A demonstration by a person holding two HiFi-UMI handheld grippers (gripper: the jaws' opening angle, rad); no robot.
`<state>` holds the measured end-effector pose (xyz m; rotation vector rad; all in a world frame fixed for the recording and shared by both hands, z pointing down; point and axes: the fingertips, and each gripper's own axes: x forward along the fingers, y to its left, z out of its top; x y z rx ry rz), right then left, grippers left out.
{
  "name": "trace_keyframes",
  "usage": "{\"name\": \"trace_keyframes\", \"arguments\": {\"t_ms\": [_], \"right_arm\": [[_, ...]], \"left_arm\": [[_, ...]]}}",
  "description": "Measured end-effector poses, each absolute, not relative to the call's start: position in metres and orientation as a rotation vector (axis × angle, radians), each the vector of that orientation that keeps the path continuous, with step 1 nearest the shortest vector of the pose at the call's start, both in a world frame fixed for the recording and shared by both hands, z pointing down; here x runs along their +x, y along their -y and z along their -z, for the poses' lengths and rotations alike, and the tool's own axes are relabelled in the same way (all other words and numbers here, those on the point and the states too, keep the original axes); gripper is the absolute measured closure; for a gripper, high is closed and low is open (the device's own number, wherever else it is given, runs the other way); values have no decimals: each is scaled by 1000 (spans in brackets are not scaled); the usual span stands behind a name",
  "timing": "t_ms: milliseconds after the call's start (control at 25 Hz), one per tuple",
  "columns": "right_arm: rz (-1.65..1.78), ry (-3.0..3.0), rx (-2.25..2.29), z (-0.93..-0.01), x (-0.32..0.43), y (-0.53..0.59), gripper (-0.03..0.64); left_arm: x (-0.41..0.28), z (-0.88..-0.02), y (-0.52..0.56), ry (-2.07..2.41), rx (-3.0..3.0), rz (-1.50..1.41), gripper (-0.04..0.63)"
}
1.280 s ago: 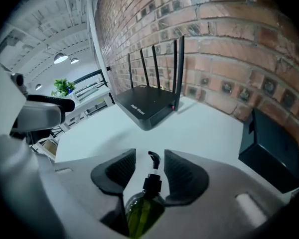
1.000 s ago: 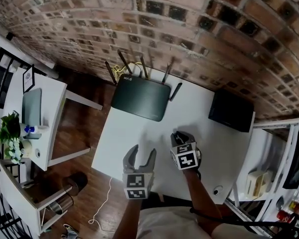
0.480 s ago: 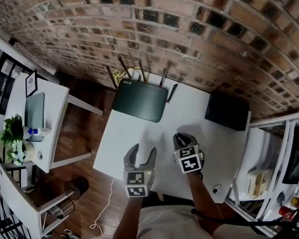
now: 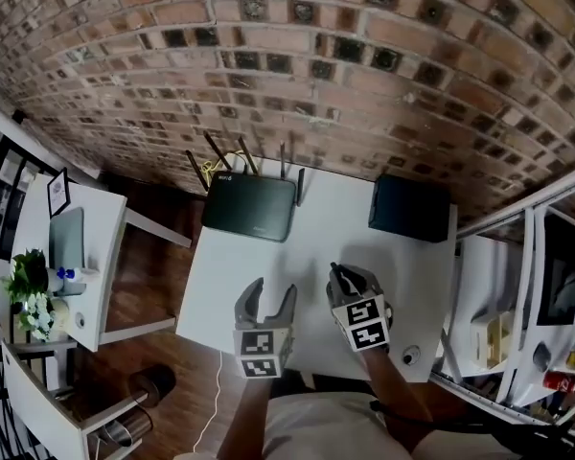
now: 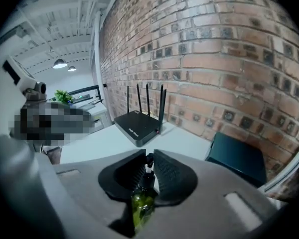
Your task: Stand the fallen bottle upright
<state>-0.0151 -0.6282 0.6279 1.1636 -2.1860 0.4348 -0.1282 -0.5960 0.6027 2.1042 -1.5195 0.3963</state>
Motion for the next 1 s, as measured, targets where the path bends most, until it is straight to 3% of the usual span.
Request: {"name": "trace_keyframes", "arguments": {"t_ms": [1000], "right_arm": [[-242, 2266, 1232, -610, 36, 501, 577]], "left_arm": [[-110, -562, 512, 1656, 2155, -380, 304]]}}
